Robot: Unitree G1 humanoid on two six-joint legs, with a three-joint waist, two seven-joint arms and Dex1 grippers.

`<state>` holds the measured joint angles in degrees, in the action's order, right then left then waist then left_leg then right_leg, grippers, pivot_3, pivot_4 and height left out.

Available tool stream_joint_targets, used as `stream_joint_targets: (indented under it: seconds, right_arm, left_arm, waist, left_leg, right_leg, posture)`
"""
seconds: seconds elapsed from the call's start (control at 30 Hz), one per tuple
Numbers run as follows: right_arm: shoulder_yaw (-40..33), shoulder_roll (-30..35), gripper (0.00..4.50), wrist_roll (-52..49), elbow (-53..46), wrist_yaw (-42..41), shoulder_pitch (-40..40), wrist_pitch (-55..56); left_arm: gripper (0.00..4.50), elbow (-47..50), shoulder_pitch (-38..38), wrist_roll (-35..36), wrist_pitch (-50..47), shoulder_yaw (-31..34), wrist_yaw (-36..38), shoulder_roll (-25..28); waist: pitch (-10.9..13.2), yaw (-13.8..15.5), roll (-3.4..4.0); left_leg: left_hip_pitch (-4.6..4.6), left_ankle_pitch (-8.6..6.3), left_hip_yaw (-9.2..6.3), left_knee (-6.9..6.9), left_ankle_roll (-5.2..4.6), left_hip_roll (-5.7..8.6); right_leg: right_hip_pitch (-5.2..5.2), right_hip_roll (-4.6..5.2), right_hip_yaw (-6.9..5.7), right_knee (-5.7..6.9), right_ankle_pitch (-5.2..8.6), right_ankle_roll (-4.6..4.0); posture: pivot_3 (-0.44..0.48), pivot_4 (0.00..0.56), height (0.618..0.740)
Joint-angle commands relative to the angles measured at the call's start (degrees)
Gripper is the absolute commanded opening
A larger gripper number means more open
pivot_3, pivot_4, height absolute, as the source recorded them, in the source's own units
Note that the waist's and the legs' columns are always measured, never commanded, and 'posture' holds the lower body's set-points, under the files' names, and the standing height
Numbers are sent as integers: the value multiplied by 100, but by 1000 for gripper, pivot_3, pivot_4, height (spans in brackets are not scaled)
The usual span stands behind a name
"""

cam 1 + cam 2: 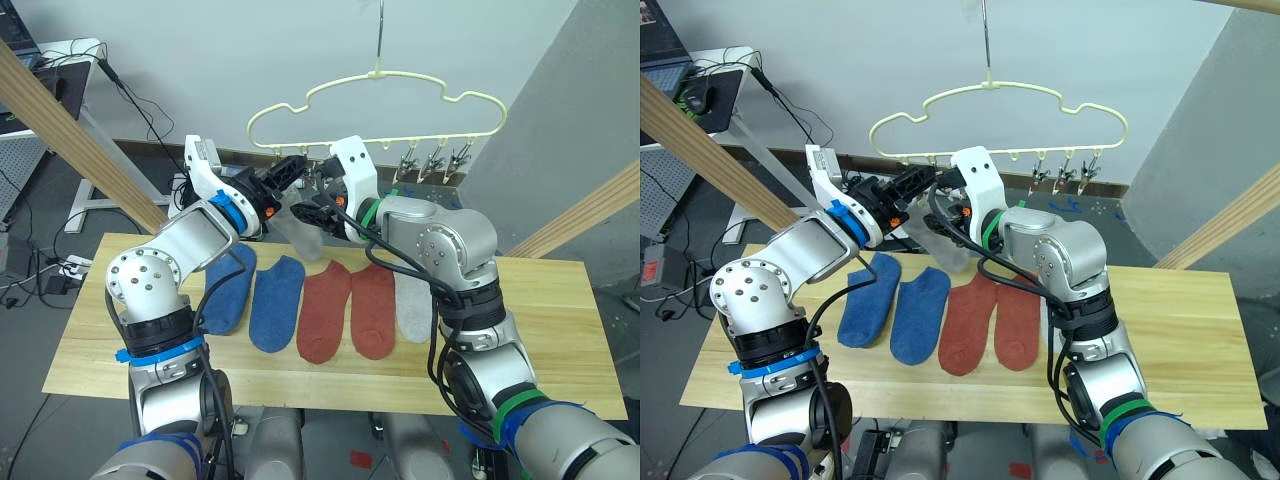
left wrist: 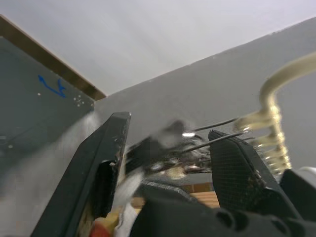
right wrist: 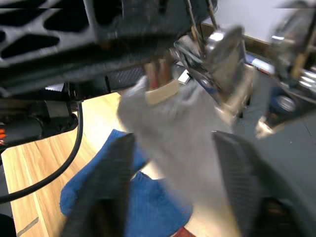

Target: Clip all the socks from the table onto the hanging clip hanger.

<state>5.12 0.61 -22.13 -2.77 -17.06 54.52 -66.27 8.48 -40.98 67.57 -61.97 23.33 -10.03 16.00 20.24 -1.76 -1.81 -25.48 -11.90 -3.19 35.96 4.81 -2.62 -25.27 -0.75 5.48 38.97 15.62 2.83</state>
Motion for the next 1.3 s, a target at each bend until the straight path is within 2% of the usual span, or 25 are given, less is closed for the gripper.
stream_joint_targets:
  seconds: [0.03, 0.17, 0.37, 0.57, 0.8, 0.9, 1.1, 1.3]
  right_arm:
    - [-41, -24, 2744, -161, -419, -45, -58, -68]
    - [-58, 86, 2744, -227, -759, -78, -276, -259]
    - [-110, 493, 2744, -513, -1549, -304, -859, -426]
    - [-310, 1090, 2744, -925, -2202, -693, -1317, -491]
    - [-477, 1913, 2744, -1119, -2523, -1231, -1655, -76]
    - [-447, 2179, 2744, -1118, -2473, -1334, -1681, 27]
    - [-370, 2285, 2744, -1077, -2334, -1313, -1603, 176]
    - [-329, 2250, 2744, -1092, -2383, -1224, -1616, 155]
  left_arm:
    - [2891, 418, 182, -78, -6, -193, 270, 287]
    - [2891, 902, 676, -622, 115, -653, 696, 787]
    - [2891, 1491, 1319, -1313, 584, -994, 1330, 1310]
    - [2891, 1794, 1794, -2063, 1288, -1215, 1799, 1559]
    - [2891, 1735, 1981, -3396, 2348, -1640, 1942, 1556]
    - [2891, 1666, 1978, -3568, 2560, -1717, 2126, 1487]
    - [2891, 1428, 2024, -4428, 3134, -2171, 2419, 1591]
    - [2891, 1205, 1940, -4930, 4011, -2068, 2306, 1163]
  waist:
    - [0, 0, 0]
    - [-1, 6, -1]
    - [-2, 5, -2]
    - [-4, -11, -4]
    - [-9, 1, -9]
    - [-12, -8, -11]
    - [-15, -10, -13]
    - [-21, -5, -14]
  left_leg:
    - [-2, 0, -1, 0, 1, 0]
    - [-7, 1, 0, -1, 2, 1]
    - [-8, 4, -4, 1, 7, 0]
    - [-7, 5, -1, 1, 7, 1]
    - [-7, 5, 1, 1, 7, 2]
    - [-7, 5, 4, 4, 6, 3]
    - [-7, 6, 3, 4, 6, 1]
    - [-7, 6, 3, 9, 5, 1]
  right_leg:
    - [-2, 0, -1, 0, 0, 0]
    - [-4, 2, -1, -4, 0, 0]
    - [-4, 2, -3, -1, 0, -1]
    - [-4, -1, 1, 0, 0, -1]
    - [-3, -2, 2, -1, 0, -1]
    - [-3, -1, 4, -1, -1, -1]
    - [-3, -3, 3, 1, -1, -2]
    - [-2, -1, 2, 4, -3, -5]
  posture:
    - [49, 346, 740]
    - [57, 337, 740]
    - [64, 329, 740]
    - [67, 317, 740]
    - [61, 295, 740]
    - [55, 291, 740]
    - [46, 282, 740]
    - [42, 278, 740]
